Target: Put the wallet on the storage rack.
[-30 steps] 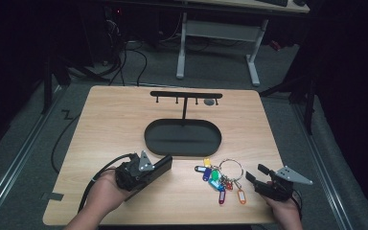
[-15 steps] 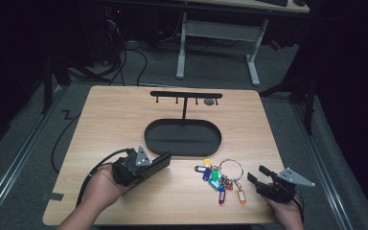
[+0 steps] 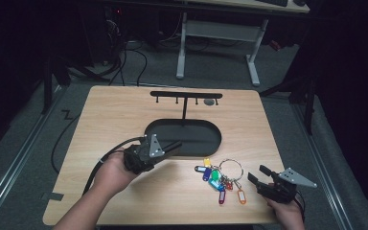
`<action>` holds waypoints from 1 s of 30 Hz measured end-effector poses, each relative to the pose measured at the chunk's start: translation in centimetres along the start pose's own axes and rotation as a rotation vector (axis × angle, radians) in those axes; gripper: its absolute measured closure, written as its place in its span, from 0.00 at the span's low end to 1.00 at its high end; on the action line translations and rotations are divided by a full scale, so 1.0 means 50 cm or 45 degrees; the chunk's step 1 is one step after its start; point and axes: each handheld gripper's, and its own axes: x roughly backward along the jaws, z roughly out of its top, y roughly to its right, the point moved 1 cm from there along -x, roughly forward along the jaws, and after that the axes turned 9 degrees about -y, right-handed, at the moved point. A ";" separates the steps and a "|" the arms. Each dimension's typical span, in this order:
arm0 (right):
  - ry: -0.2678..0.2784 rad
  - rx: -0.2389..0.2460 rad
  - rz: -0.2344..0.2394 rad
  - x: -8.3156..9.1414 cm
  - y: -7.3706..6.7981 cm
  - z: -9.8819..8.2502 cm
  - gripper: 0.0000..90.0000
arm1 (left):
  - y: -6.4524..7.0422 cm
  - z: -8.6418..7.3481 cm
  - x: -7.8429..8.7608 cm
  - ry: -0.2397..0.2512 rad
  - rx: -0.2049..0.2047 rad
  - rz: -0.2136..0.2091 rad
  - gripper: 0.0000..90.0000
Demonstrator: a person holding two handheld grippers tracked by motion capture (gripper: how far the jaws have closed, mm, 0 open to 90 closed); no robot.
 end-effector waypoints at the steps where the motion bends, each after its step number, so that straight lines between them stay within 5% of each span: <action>1: 0.000 0.000 0.000 0.000 0.000 0.000 0.38 | 0.000 0.005 -0.002 -0.004 -0.018 0.010 0.82; 11: 0.006 -0.007 -0.011 0.004 0.003 -0.001 0.38 | -0.020 0.058 -0.020 0.014 -0.201 0.110 0.82; 13: 0.003 -0.005 -0.008 0.004 0.002 -0.001 0.38 | -0.018 0.063 -0.025 0.003 -0.198 0.111 0.82; 22: 0.010 -0.001 -0.009 0.006 0.002 -0.001 0.38 | -0.022 0.093 -0.056 0.021 -0.336 0.204 0.82; 30: 0.014 -0.013 -0.005 0.008 0.004 -0.003 0.38 | -0.030 0.132 -0.090 0.032 -0.422 0.222 0.82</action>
